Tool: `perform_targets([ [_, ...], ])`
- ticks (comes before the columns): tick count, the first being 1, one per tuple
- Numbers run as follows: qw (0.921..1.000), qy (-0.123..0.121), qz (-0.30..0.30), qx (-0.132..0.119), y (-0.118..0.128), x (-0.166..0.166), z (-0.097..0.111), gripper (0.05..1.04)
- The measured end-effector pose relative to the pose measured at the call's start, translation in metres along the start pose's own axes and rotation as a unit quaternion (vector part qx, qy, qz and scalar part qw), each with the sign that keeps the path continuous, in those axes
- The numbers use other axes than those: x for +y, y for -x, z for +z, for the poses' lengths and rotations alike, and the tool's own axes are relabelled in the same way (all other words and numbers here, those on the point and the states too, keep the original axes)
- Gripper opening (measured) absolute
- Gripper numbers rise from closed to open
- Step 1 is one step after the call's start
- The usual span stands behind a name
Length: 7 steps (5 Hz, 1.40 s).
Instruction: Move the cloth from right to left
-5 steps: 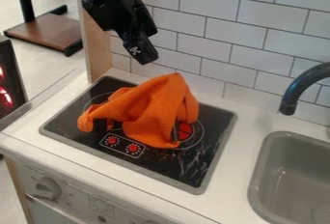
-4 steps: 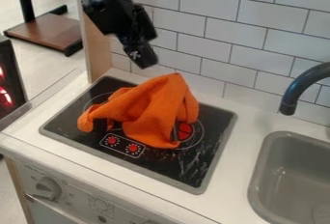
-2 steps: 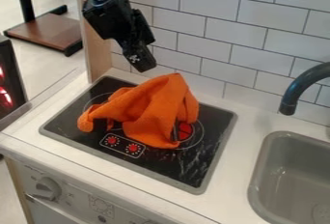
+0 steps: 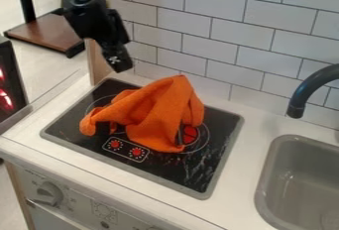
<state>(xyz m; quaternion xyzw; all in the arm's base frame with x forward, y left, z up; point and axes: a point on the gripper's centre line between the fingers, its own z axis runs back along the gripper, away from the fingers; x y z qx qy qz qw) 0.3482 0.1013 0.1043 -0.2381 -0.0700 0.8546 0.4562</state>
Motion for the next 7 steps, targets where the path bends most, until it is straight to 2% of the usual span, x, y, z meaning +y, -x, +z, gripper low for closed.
perform_targets([
  [1, 0.9996, 0.003, 0.01, -0.026, -0.01, -0.001, -0.006, 0.999],
  [2, 0.9985, -0.017, 0.015, -0.05, -0.021, 0.005, -0.025, 0.998],
  [3, 0.998, -0.04, 0.015, -0.046, -0.022, 0.007, -0.047, 0.999],
  [4, 0.9977, -0.045, 0.025, -0.045, -0.021, 0.007, -0.055, 0.999],
  [5, 0.9984, -0.048, 0.016, -0.027, -0.011, 0.009, -0.057, 0.998],
  [6, 0.9986, -0.049, -0.004, -0.02, -0.001, 0.014, -0.061, 0.999],
  [7, 0.9985, -0.05, -0.011, -0.021, 0.002, 0.018, -0.064, 0.998],
])
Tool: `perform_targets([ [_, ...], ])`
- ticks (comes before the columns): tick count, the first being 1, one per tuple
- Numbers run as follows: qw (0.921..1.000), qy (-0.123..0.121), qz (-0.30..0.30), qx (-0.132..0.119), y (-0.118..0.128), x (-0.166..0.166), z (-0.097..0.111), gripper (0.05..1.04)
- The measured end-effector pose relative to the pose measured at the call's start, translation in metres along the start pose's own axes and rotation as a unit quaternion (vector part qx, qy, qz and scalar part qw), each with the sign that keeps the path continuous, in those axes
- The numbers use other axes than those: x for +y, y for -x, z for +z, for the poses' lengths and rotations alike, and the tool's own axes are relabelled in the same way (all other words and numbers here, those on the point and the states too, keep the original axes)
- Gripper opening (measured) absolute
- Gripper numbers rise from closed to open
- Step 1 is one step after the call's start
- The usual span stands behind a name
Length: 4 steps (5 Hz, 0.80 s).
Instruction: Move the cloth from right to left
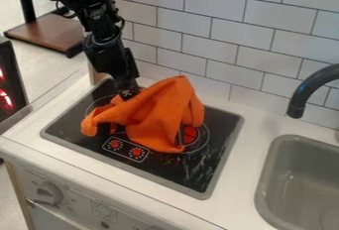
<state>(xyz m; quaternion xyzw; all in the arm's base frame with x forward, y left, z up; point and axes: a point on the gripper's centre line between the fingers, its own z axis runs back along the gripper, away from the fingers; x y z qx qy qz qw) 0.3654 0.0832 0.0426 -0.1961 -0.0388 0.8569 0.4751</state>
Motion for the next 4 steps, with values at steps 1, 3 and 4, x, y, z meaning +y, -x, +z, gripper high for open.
perform_targets([
  [1, 0.9999, -0.005, -0.009, -0.01, 0.004, 0.004, -0.009, 0.998],
  [3, 0.9997, -0.014, -0.004, -0.021, 0.003, 0.009, -0.02, 0.999],
  [4, 0.9996, -0.016, -0.007, -0.024, 0.005, 0.012, -0.023, 0.938],
])
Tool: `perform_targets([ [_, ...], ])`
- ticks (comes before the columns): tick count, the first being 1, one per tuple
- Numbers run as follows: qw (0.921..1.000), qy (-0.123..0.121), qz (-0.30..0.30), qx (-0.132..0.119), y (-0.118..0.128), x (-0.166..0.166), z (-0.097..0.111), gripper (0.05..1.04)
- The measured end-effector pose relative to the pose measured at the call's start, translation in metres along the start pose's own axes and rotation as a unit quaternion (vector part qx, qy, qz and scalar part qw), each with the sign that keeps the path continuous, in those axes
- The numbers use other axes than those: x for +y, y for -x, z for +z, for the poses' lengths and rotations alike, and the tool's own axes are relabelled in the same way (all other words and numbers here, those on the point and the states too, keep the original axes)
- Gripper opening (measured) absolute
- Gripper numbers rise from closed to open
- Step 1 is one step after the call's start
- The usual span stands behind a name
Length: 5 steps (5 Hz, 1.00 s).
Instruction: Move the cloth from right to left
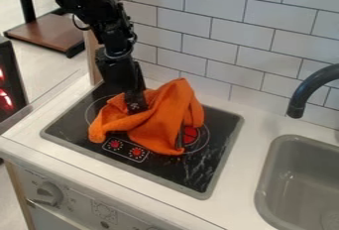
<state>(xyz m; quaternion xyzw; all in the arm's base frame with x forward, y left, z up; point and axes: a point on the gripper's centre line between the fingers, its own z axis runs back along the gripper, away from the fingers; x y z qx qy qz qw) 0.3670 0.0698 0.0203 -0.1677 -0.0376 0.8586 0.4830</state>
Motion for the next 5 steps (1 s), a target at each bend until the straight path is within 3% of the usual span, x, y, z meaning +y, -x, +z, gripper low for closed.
perform_targets([
  [2, 1.0, 0.0, 0.008, -0.004, -0.0016, 0.0006, -0.0059, 0.339],
  [3, 1.0, -0.001, 0.007, -0.002, -0.0011, 0.0009, -0.0064, 0.169],
  [4, 1.0, -0.001, 0.007, 0.002, -0.0001, 0.0005, -0.0059, 0.082],
  [5, 0.9999, -0.001, 0.01, 0.005, 0.0, 0.0003, -0.0057, 0.064],
])
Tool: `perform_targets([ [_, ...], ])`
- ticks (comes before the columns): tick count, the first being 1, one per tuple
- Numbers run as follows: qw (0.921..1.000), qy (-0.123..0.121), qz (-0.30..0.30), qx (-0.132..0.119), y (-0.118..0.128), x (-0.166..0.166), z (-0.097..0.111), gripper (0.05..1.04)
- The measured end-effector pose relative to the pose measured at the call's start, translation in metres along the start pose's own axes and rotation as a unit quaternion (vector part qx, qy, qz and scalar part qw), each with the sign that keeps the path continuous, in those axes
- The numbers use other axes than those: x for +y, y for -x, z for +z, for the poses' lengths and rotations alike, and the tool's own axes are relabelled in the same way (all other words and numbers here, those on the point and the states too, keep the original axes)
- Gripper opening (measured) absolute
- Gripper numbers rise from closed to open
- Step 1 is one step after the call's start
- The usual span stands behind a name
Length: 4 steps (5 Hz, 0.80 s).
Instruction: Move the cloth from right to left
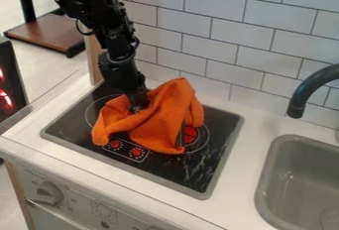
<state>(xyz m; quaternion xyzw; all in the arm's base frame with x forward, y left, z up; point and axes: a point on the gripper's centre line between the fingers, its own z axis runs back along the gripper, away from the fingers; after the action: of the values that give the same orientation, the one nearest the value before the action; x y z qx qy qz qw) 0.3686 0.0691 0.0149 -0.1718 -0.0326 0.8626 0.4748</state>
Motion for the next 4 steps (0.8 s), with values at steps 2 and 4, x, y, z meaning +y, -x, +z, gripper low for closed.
perform_targets([
  [2, 0.997, 0.016, 0.075, 0.01, -0.019, -0.024, 0.014, 0.064],
  [4, 0.9892, 0.056, 0.135, 0.012, -0.034, -0.057, 0.032, 0.064],
])
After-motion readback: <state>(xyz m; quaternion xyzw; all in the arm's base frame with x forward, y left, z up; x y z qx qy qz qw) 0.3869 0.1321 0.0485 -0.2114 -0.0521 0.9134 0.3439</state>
